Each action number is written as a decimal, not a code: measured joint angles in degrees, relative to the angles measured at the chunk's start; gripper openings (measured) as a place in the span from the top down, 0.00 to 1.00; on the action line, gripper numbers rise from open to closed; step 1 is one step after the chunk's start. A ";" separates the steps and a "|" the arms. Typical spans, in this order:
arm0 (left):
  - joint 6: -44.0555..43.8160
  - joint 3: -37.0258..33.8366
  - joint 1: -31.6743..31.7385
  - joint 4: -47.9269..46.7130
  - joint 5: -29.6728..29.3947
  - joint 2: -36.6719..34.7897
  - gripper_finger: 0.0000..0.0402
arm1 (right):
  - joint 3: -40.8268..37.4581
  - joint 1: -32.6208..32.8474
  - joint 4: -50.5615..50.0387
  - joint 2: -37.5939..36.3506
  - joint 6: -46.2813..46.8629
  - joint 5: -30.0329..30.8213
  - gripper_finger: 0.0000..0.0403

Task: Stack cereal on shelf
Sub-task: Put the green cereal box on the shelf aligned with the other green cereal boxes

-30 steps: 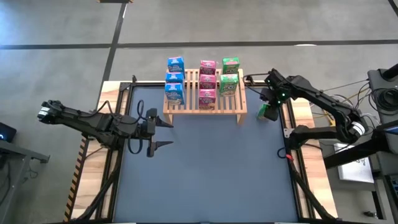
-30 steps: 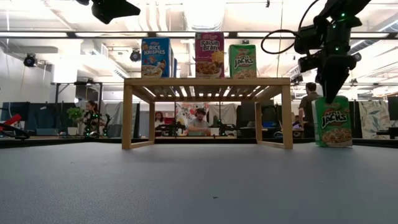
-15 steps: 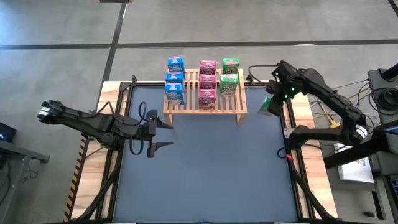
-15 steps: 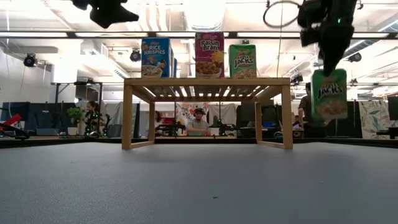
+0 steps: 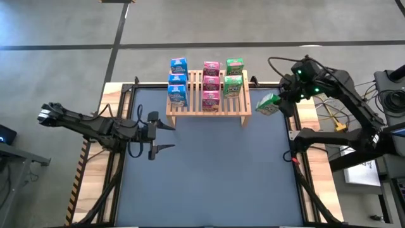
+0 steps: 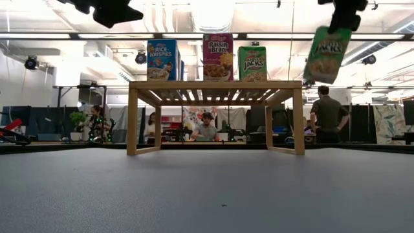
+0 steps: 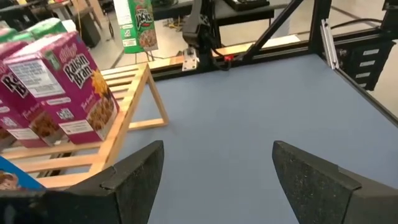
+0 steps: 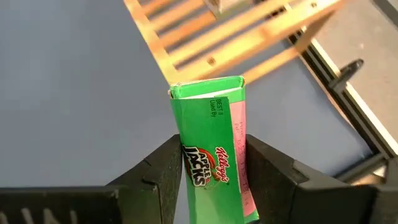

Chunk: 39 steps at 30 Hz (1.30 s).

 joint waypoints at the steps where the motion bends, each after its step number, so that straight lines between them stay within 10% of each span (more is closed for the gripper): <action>1: 0.22 -0.02 0.00 0.01 -0.02 -0.18 0.29 | 0.72 0.75 0.00 -0.02 0.95 -0.16 0.63; 39: -3.05 -3.51 0.00 -0.91 -0.03 -8.06 0.29 | 20.96 20.48 9.49 19.30 5.23 -0.58 0.63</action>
